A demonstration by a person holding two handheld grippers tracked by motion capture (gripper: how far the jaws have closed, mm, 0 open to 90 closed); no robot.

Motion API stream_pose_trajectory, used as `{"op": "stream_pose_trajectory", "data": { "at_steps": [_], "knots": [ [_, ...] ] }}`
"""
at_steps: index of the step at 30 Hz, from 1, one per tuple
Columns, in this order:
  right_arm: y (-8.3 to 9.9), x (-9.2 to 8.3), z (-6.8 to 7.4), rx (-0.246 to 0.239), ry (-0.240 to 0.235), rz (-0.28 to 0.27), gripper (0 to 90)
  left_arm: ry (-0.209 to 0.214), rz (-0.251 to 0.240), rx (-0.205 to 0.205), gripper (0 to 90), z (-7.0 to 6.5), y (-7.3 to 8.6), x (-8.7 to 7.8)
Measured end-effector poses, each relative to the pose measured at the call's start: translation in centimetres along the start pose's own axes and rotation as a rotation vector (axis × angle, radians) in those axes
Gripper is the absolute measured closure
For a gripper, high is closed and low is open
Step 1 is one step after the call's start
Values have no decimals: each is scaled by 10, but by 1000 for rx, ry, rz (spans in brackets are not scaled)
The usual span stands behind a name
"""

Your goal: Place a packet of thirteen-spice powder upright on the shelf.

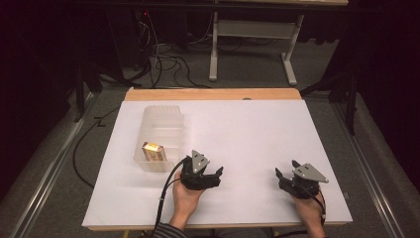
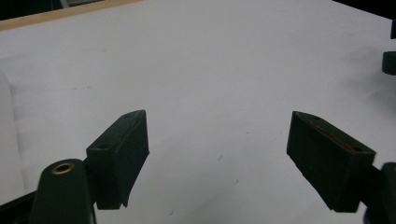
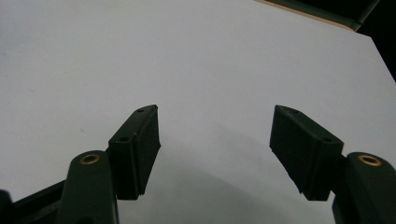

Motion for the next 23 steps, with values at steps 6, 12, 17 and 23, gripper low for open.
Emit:
{"op": "stream_pose_trajectory", "data": {
  "at_steps": [6,12,17,23],
  "knots": [
    [0,1,0,-1,-2,1,333,-29,-10,6,215,3,5,10],
    [0,1,1,3,-4,7,333,-65,-9,7,216,7,14,18],
    [0,1,1,2,-4,8,333,-81,-17,10,217,7,17,19],
    [1,0,1,4,-5,8,333,-90,-20,11,214,7,17,19]
  ]
}}
Point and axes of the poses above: each handheld gripper's, and its own axes: x roughly forward along the jaws, y roughly out of its underside, z roughly to its left, the point moved 9 cm from there along x, roughly forward along the jaws, and after that the axes turned 8 degrees about z, right-handed, at the moved point
